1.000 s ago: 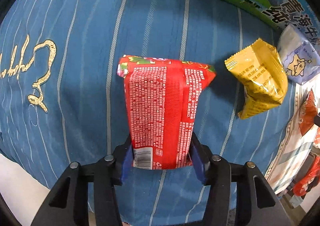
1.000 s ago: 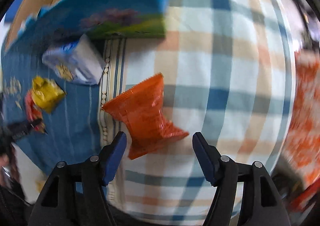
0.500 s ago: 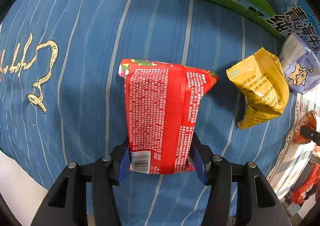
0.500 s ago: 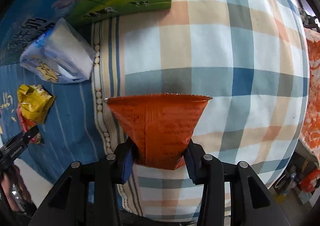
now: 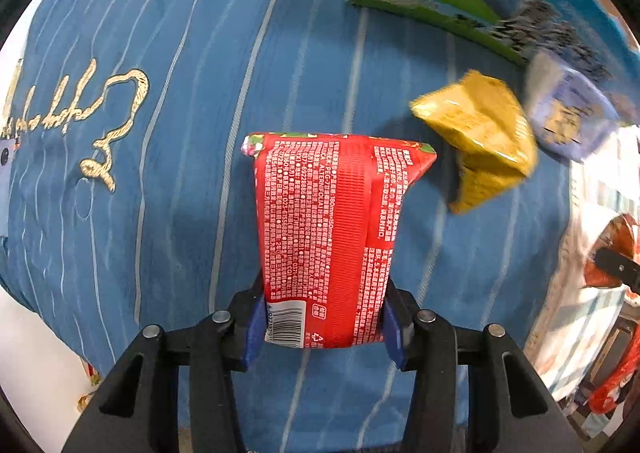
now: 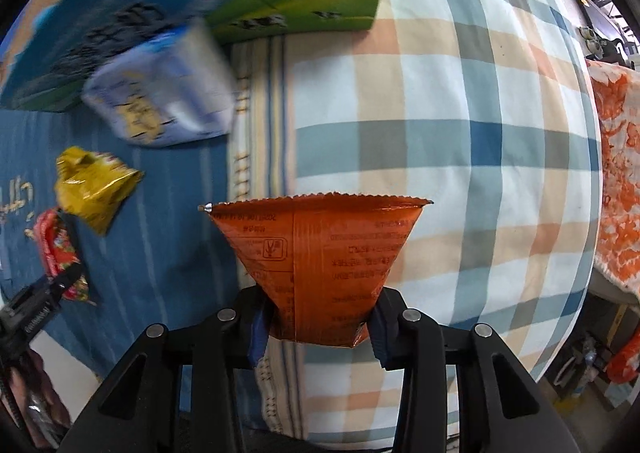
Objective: Organize snacks
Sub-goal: 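Carry the red and orange packs into the box and release them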
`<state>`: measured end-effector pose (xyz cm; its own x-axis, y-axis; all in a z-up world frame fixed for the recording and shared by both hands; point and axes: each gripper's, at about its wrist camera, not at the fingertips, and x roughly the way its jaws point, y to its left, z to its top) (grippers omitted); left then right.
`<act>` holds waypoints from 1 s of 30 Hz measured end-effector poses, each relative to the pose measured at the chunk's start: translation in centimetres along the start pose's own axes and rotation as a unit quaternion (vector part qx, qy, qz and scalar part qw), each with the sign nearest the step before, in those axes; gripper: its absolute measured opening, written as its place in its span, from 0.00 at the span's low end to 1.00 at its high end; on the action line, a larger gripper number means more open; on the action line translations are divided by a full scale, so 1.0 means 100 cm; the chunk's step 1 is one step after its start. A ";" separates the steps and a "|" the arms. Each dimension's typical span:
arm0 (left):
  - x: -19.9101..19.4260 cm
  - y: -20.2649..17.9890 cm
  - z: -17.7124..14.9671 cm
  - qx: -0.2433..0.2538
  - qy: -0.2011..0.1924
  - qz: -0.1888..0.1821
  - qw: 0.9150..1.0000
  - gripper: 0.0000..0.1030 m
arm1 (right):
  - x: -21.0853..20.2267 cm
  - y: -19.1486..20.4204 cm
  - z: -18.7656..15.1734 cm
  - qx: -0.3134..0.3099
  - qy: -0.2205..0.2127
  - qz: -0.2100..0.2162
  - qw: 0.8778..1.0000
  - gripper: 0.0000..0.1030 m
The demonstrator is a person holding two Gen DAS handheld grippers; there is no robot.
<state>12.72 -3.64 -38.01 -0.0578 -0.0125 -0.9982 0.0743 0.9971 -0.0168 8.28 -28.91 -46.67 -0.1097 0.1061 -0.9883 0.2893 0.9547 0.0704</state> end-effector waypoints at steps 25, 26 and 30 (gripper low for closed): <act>-0.182 -0.072 0.001 0.071 -0.155 -0.098 0.980 0.43 | -0.148 0.054 0.007 -0.037 -0.122 0.084 0.988 0.39; -0.189 -0.075 0.005 0.074 -0.161 -0.103 0.979 0.43 | -0.156 0.054 0.010 -0.036 -0.127 0.089 0.987 0.39; -0.208 -0.079 0.026 0.076 -0.176 -0.116 0.975 0.43 | -0.176 0.058 0.028 -0.035 -0.146 0.096 0.984 0.39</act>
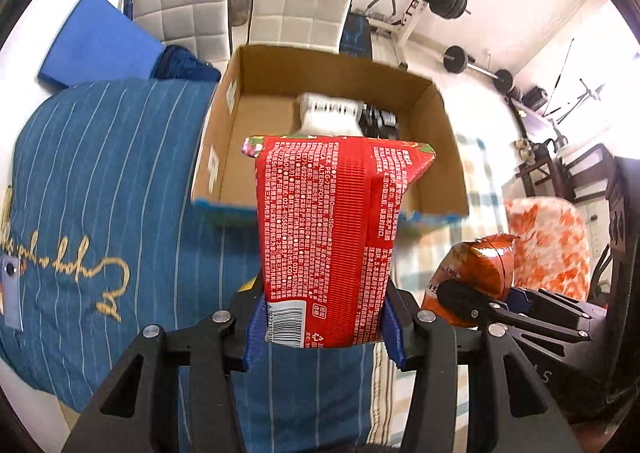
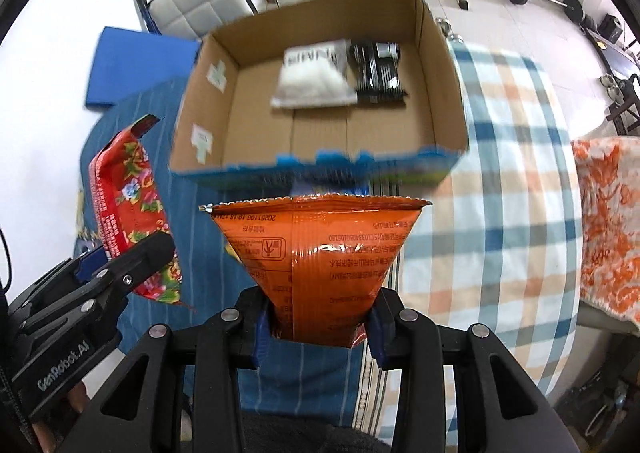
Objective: Organize snacks
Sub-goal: 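Carry the red and orange packs into the box and release them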
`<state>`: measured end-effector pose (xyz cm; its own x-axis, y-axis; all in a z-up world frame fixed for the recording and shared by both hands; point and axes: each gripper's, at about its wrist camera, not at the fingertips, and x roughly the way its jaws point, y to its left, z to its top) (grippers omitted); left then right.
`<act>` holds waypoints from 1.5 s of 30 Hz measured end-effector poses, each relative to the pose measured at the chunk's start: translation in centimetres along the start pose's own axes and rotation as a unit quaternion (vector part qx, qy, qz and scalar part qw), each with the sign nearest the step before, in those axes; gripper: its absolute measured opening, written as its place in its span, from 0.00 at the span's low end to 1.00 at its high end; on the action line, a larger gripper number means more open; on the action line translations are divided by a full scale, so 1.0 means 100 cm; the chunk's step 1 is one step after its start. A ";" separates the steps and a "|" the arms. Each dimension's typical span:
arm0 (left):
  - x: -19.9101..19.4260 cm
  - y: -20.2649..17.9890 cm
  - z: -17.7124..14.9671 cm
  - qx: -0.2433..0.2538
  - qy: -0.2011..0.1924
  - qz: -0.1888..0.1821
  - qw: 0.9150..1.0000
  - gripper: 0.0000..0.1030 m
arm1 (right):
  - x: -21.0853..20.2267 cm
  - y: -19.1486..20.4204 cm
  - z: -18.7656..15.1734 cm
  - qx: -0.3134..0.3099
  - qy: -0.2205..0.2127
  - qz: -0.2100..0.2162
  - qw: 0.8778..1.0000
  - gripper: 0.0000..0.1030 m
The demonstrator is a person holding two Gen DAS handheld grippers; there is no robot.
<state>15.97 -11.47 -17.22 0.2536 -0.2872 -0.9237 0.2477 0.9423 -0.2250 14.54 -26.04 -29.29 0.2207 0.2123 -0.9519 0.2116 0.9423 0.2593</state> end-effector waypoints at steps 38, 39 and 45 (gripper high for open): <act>0.244 0.057 0.223 -0.022 0.172 0.089 0.981 0.43 | 0.202 -0.064 0.192 -0.008 0.168 -0.132 0.977 0.39; 0.246 0.057 0.224 -0.023 0.172 0.089 0.981 0.43 | 0.205 -0.062 0.192 -0.013 0.170 -0.137 0.976 0.39; 0.249 0.057 0.232 -0.022 0.174 0.091 0.980 0.44 | 0.218 -0.061 0.191 -0.010 0.189 -0.141 0.972 0.39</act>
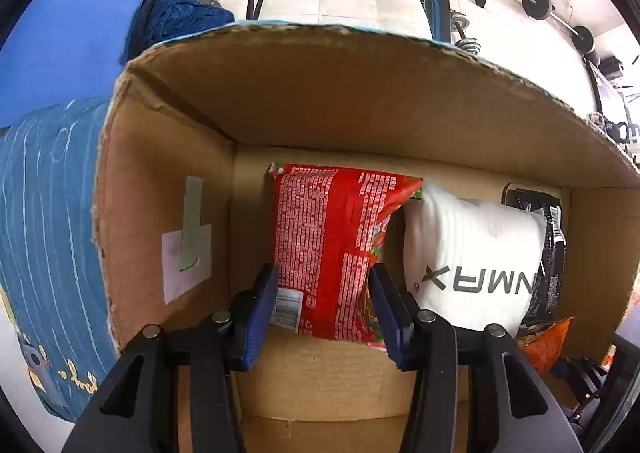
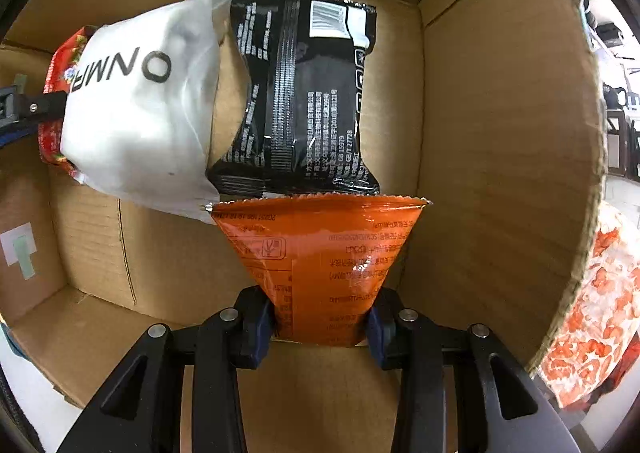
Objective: Organize snacks
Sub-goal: 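Carry the red and orange packs into the box and release them, then lift both open tools out of the box toward the remaining packs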
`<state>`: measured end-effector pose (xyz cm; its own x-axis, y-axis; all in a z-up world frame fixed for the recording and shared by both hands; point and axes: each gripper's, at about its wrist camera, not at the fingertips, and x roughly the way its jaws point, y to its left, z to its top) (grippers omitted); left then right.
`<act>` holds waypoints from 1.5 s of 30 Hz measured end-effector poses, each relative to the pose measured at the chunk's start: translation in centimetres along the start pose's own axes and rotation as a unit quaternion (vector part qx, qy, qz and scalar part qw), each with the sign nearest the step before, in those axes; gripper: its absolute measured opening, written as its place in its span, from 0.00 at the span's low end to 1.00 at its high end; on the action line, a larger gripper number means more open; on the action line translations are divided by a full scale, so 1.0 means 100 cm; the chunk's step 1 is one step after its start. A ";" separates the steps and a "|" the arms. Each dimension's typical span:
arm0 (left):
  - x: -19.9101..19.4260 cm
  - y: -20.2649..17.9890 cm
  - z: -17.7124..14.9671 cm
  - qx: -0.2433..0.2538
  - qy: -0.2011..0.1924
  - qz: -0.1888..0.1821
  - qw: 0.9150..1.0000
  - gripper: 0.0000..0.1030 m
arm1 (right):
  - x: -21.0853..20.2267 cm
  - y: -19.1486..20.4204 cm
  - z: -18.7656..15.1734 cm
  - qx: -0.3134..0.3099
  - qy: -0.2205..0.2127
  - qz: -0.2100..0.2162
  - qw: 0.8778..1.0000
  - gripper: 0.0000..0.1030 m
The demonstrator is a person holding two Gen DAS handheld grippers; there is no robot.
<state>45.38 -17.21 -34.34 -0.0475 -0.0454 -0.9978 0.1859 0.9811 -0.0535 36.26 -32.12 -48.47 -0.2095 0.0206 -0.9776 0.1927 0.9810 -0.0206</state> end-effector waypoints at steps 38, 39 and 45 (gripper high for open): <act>-0.156 0.020 -0.154 0.007 -0.168 0.002 0.986 0.73 | -0.140 0.008 -0.124 -0.014 -0.182 0.048 0.982 0.78; -0.160 0.020 -0.158 0.006 -0.176 -0.002 0.984 0.76 | -0.144 0.008 -0.129 -0.014 -0.189 0.051 0.981 0.83; -0.183 0.010 -0.186 0.015 -0.210 0.003 0.977 0.96 | -0.166 0.004 -0.161 -0.005 -0.219 0.057 0.974 0.88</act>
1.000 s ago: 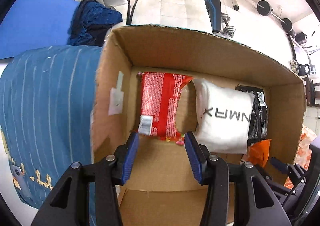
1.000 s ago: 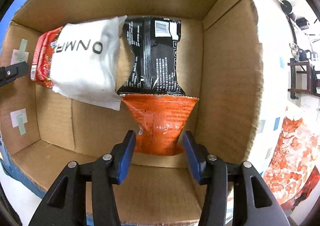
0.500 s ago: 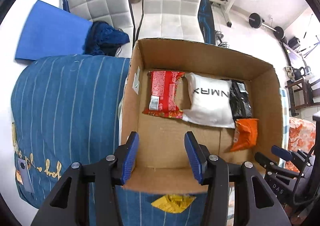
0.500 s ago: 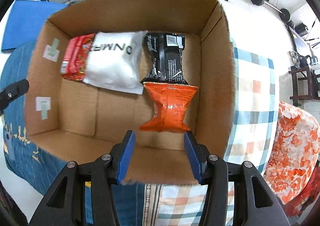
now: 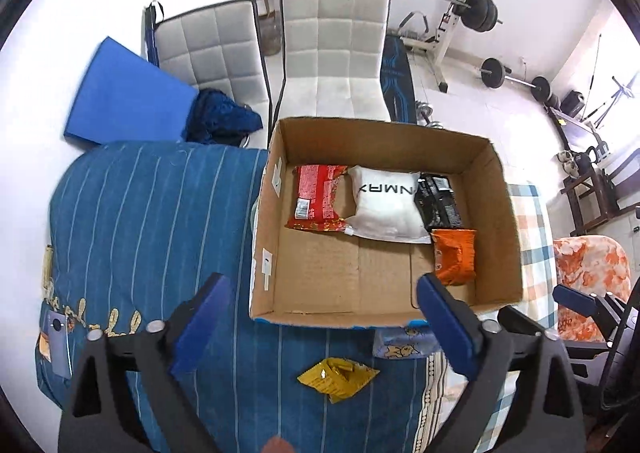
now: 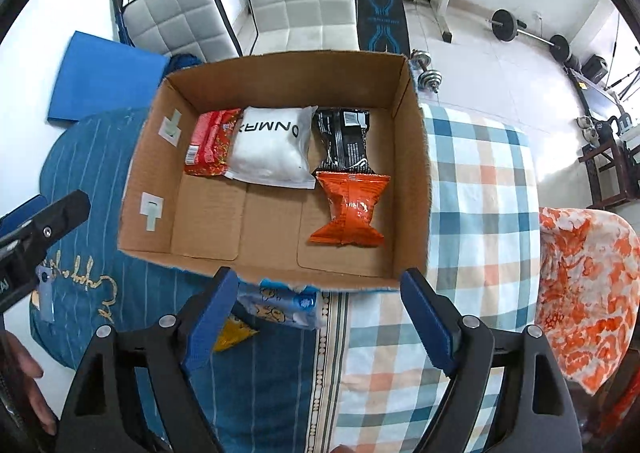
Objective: Organize snacks
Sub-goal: 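Lift both open tools out of the box toward the remaining packs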
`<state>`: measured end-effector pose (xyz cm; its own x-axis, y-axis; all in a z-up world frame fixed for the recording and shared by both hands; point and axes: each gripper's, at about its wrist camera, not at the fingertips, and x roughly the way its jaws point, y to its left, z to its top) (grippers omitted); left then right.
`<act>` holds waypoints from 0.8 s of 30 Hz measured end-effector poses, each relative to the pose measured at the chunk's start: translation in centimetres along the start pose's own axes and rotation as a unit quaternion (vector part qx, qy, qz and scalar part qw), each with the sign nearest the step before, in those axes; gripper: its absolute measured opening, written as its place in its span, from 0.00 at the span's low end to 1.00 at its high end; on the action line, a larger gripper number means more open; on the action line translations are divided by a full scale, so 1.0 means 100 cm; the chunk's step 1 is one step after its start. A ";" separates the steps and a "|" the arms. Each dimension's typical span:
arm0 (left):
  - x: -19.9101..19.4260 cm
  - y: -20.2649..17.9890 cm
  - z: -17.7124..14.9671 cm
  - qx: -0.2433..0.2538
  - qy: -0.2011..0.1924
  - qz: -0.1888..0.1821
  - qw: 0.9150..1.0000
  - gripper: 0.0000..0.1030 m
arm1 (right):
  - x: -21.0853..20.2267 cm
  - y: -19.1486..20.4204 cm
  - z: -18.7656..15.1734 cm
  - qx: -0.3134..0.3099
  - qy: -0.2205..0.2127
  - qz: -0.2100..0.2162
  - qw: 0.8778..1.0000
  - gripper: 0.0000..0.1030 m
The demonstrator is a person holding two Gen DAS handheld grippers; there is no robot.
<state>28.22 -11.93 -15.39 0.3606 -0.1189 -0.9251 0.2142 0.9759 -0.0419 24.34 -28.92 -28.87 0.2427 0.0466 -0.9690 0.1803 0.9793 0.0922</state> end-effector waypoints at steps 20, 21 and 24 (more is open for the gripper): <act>-0.057 -0.014 -0.042 0.010 -0.064 0.002 0.998 1.00 | -0.032 -0.005 -0.048 0.006 -0.033 0.036 0.999 1.00; -0.053 -0.012 -0.045 0.008 -0.060 0.004 0.998 1.00 | -0.020 -0.007 -0.050 0.005 -0.020 0.042 0.999 1.00; -0.028 -0.004 -0.061 -0.003 -0.029 0.018 0.999 1.00 | 0.021 -0.018 -0.058 0.016 0.021 0.050 0.998 1.00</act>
<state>21.61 -10.87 -15.12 0.4192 -0.0943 -0.9030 0.1944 0.9808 -0.0122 18.98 -29.43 -32.38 0.2218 0.1527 -0.9631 0.1880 0.9624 0.1959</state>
